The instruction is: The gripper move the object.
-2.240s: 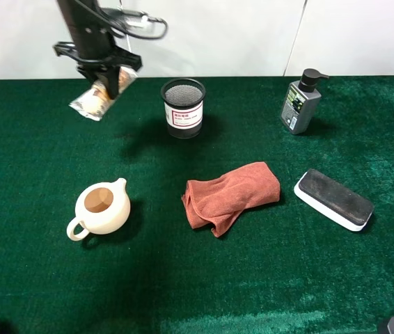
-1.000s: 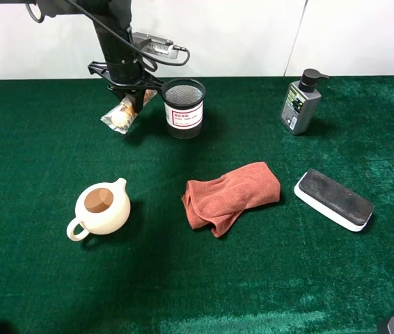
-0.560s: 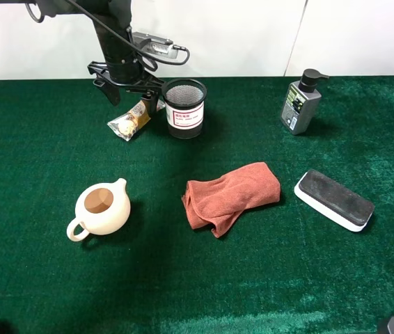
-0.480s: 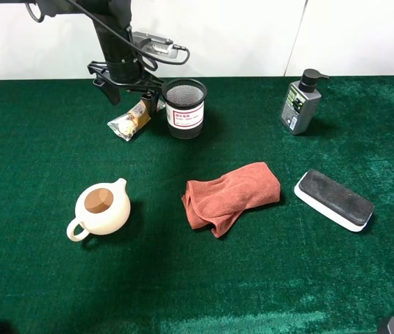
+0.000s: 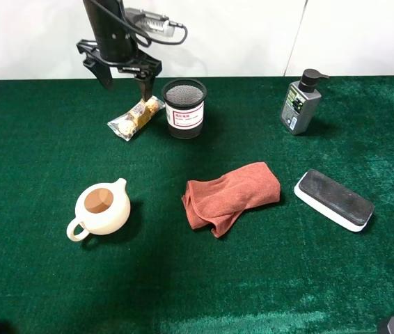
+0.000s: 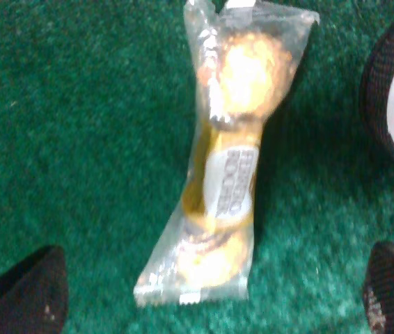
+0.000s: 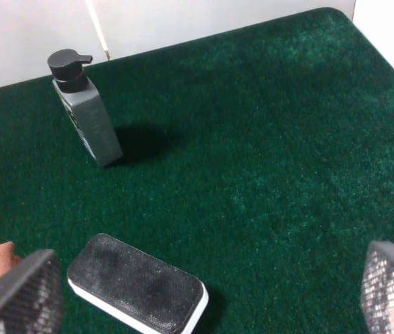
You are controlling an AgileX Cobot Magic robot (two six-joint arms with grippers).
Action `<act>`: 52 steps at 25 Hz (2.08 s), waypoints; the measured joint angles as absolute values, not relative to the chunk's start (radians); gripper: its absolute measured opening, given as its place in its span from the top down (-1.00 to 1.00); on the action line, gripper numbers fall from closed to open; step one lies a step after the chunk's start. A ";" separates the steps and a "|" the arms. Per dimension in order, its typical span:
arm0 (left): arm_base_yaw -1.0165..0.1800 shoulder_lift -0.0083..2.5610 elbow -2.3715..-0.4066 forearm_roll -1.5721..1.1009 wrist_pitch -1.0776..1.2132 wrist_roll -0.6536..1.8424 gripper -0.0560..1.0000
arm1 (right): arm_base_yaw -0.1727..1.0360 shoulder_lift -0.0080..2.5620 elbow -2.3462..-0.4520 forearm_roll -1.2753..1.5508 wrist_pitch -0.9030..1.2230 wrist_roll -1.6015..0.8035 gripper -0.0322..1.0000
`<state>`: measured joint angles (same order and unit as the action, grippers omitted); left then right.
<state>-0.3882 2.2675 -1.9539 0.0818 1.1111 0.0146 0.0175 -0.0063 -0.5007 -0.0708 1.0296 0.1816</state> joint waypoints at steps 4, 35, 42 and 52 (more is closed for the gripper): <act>-0.388 2.240 -1.993 0.083 1.157 0.015 -0.73 | 0.017 -0.006 -0.501 -0.071 1.030 0.182 -0.33; -0.388 1.609 -1.656 0.082 1.162 0.017 -0.69 | 0.017 -0.006 -0.501 -0.071 1.029 0.182 -0.33; -0.388 1.435 -1.496 0.082 1.162 0.017 -0.69 | 0.017 -0.006 -0.501 -0.071 1.029 0.182 -0.33; -0.388 1.113 -1.222 0.082 1.163 0.022 -0.70 | 0.017 -0.006 -0.501 -0.071 1.029 0.182 -0.33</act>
<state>-0.3882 1.1131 -1.2218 0.0824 1.1626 0.0220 0.0175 -0.0063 -0.5007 -0.0708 1.0288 0.1816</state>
